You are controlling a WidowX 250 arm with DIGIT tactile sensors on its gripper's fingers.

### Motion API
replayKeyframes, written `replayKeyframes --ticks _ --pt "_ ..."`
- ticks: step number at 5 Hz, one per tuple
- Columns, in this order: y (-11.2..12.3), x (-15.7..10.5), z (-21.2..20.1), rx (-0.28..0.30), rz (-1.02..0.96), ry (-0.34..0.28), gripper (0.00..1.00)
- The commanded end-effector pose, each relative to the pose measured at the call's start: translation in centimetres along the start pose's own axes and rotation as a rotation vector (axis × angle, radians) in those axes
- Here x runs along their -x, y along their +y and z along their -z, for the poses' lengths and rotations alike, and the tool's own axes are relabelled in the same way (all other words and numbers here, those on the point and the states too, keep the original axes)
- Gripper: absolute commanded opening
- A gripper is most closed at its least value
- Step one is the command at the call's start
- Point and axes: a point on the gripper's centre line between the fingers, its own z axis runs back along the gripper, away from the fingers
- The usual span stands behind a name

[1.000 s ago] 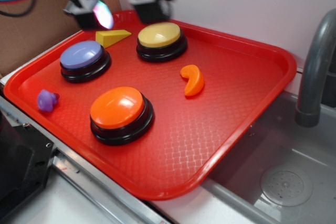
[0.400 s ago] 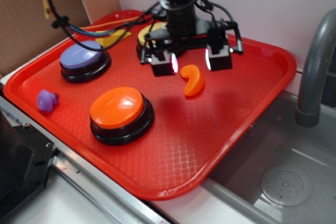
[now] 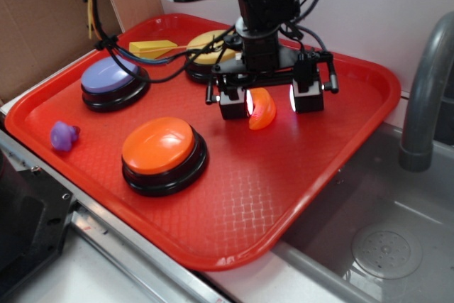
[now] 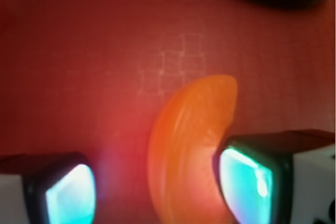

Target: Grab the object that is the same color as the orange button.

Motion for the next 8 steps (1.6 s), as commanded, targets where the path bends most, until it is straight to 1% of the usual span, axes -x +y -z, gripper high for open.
replayKeyframes --ticks 1,2,3,4,5,6,7,8 --pt "-0.2 -1.2 -0.7 0.052 0.020 -0.020 0.00" --pt "0.0 -1.6 -1.0 0.061 0.073 -0.006 0.00" --pt "0.4 -2.0 -2.3 0.084 0.144 0.007 0.00" --pt "0.8 -2.7 -4.6 0.108 0.289 0.063 0.00" --pt "1.8 -3.7 -7.7 0.048 0.427 0.103 0.00" --pt "3.5 -4.2 -10.4 0.008 0.517 0.102 0.00" --pt "5.8 -3.9 -13.1 0.022 0.599 0.097 0.00" --pt "8.0 -3.3 -14.5 0.026 0.631 0.107 0.00"
